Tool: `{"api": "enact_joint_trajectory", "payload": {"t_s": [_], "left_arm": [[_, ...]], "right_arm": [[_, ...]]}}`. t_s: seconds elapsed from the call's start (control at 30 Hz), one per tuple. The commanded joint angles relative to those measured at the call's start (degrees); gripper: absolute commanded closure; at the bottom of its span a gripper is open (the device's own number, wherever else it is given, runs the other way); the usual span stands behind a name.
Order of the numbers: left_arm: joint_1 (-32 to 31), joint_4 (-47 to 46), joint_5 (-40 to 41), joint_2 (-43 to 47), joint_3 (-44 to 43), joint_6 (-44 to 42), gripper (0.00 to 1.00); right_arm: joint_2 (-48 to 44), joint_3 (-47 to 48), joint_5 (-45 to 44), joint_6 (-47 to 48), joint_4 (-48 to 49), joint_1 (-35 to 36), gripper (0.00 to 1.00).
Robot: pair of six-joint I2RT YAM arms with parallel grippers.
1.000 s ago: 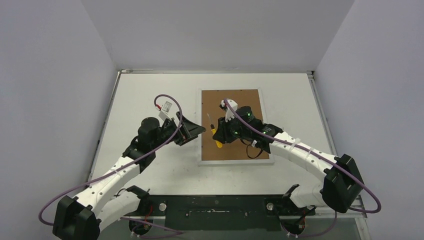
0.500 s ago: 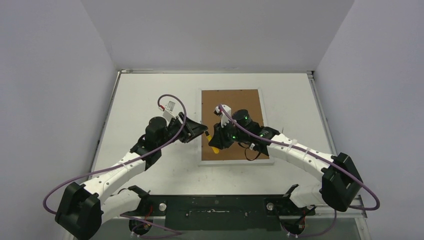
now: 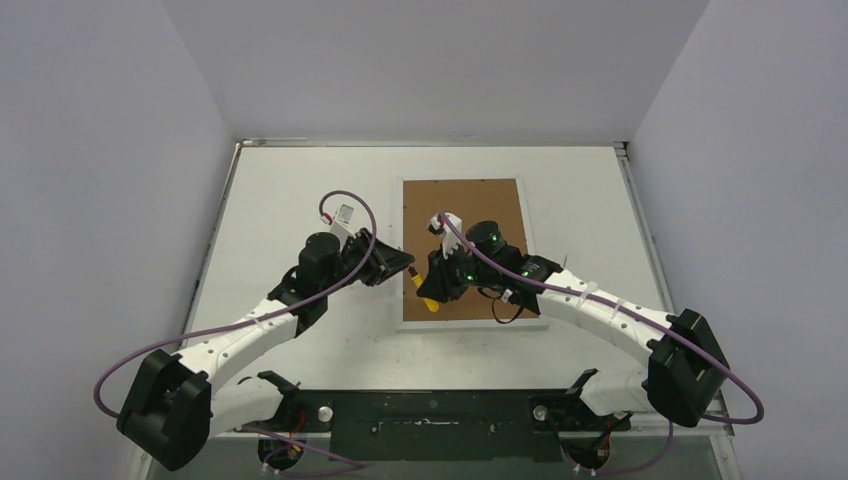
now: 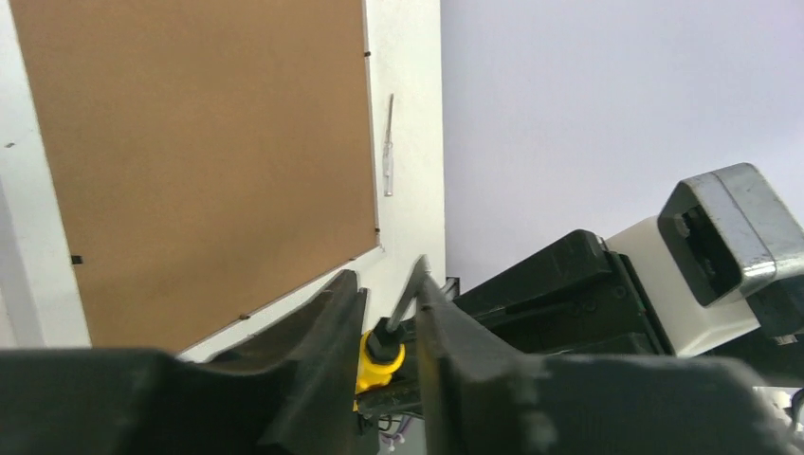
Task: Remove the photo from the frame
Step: Pick up the screwdriver from the center of the board.
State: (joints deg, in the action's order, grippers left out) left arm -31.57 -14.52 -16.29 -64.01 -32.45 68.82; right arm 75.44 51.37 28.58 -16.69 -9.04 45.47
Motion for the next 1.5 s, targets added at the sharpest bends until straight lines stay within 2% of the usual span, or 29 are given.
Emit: {"api": "enact_joint_trajectory", "payload": {"t_s": [0.0,0.07,0.1,0.2,0.27,0.37,0.4,0.47,0.6,0.77,0.93,1.07,1.17,1.23,1.37,1.47], "left_arm": [[-0.4,-5.0,-1.9,-1.4,-1.2,-0.1,0.83],[-0.4,-5.7,-2.1,-2.1,-0.8,0.5,0.98],[-0.4,-6.4,-2.0,-2.3,-0.6,0.9,1.0],[-0.3,-8.7,-1.9,-2.3,0.3,2.2,1.0],[0.1,-11.7,-1.9,-2.0,1.4,4.1,1.0],[1.7,-23.0,-2.5,-2.1,6.0,10.0,1.0],[2.2,-26.0,-2.3,-2.2,7.3,11.7,1.0],[2.6,-30.7,-1.6,-2.0,8.7,13.2,1.0],[2.5,-33.8,0.8,-1.2,9.0,14.0,1.0],[2.6,-43.6,5.3,-1.2,11.7,17.6,1.0],[2.2,-45.2,8.9,0.1,12.7,17.7,1.0],[2.0,-46.3,11.9,2.6,14.9,17.1,1.0],[1.9,-45.6,13.6,4.6,15.8,16.5,1.0],[1.8,-45.6,14.8,5.8,16.4,16.1,1.0],[1.6,-44.9,15.9,7.7,17.1,15.9,1.0],[1.5,-44.4,15.9,8.1,16.9,15.7,1.0]], "right_arm": [[-1.4,1.9,1.1,1.4,3.3,0.5,0.94],[-1.6,1.8,1.0,1.6,3.4,0.5,0.91],[-1.8,1.7,1.0,1.7,3.5,0.5,0.86],[-3.1,0.5,0.4,1.9,4.5,0.5,0.64],[-4.5,-1.0,-1.8,0.8,5.6,0.5,0.41],[-7.2,-3.3,-4.9,-4.9,8.4,-0.4,0.13],[-8.2,-4.3,-6.1,-8.0,10.7,-0.9,0.07],[-9.5,-5.7,-8.6,-15.8,12.8,-2.4,0.02],[-12.5,-10.4,-8.7,-33.1,23.7,-2.9,0.0],[-15.1,-18.4,-12.1,-51.3,39.0,-3.0,0.03],[-15.5,-18.3,-17.8,-54.7,39.1,-2.3,0.16],[-13.0,-17.9,-16.5,-58.3,43.0,-2.0,0.23],[-10.8,-18.6,-16.0,-61.1,46.5,-1.5,0.36],[-10.0,-19.0,-17.0,-62.2,47.5,-0.7,0.36],[-7.4,-18.2,-17.6,-63.0,49.6,0.9,0.3],[-5.0,-17.8,-16.6,-64.8,52.3,1.6,0.33]]}}
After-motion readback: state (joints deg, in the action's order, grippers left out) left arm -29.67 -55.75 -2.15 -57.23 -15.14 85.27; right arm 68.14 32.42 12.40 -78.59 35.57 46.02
